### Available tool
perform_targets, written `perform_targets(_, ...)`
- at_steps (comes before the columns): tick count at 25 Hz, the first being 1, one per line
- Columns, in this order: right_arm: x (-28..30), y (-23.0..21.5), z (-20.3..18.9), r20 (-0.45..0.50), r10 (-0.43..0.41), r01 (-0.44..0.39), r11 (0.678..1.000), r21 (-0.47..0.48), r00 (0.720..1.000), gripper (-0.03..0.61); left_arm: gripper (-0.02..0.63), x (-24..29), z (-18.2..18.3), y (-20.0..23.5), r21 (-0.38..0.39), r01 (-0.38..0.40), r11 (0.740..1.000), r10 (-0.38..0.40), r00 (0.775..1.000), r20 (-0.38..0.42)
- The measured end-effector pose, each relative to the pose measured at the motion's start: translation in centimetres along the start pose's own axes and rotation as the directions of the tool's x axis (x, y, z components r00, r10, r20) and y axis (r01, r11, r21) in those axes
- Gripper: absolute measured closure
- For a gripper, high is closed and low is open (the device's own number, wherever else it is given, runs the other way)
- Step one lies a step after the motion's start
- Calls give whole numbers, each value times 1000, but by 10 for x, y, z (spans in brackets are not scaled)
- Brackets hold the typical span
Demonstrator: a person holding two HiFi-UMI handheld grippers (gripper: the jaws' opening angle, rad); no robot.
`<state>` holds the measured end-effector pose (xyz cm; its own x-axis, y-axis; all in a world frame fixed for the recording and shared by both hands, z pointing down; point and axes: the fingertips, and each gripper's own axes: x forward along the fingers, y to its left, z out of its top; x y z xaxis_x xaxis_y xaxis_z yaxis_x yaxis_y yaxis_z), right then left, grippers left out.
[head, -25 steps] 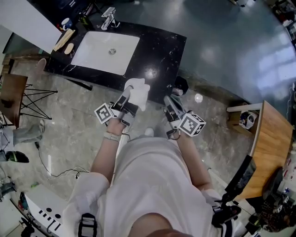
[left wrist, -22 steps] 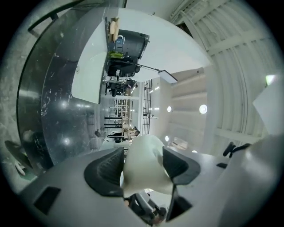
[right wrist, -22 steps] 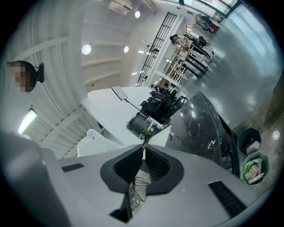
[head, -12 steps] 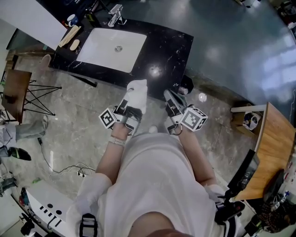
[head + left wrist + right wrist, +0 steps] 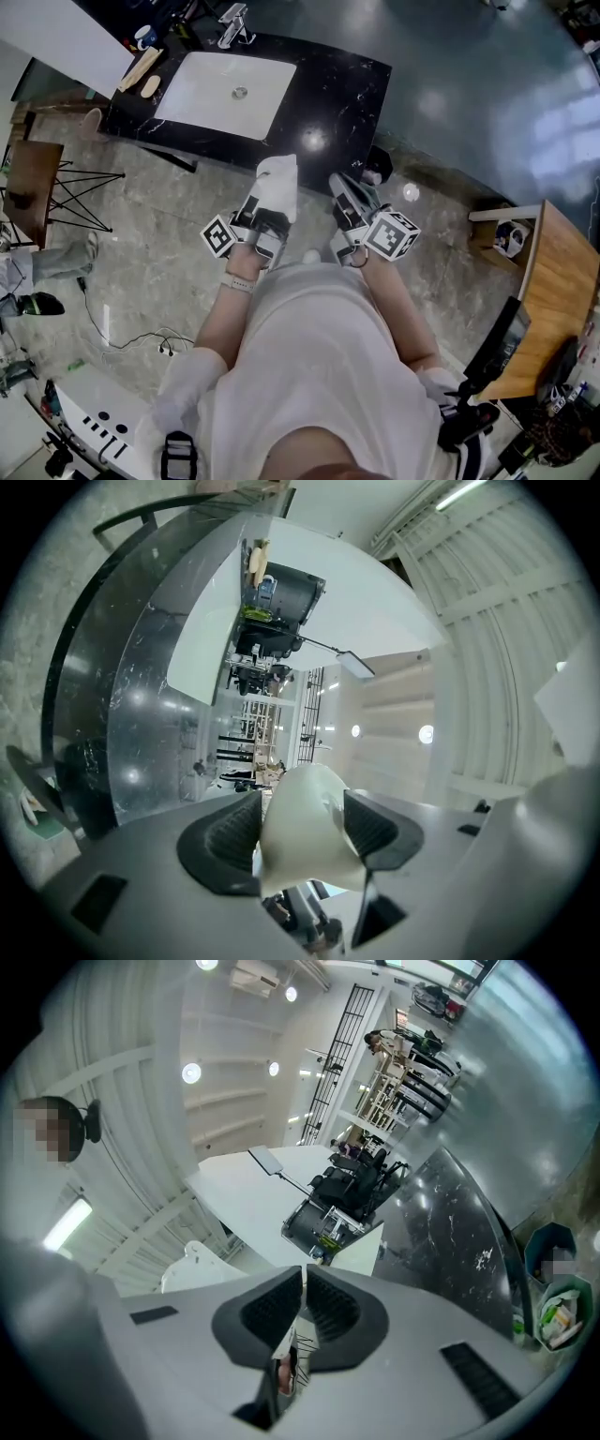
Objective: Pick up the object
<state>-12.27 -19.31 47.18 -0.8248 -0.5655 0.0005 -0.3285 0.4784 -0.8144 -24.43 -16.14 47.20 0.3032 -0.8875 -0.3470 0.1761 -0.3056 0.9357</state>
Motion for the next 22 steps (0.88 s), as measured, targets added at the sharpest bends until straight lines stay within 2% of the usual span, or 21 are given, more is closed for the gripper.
perform_targets(4,-1,3,-1,3,13,-13,1000,19,1000,557,341,0,-7,-3,24,-5,1000,5,1000,-16)
perform_targets(9,-6,-6,-3,12,-28,28,999,34,1000,557,341,0,-9,1,31,-15,999,16,1000,-16)
perform_targets(22,-19,-11,-9,7,-55,54,997,58,998,557,341,-4,-18,10,29,-41,999,42,998,-37)
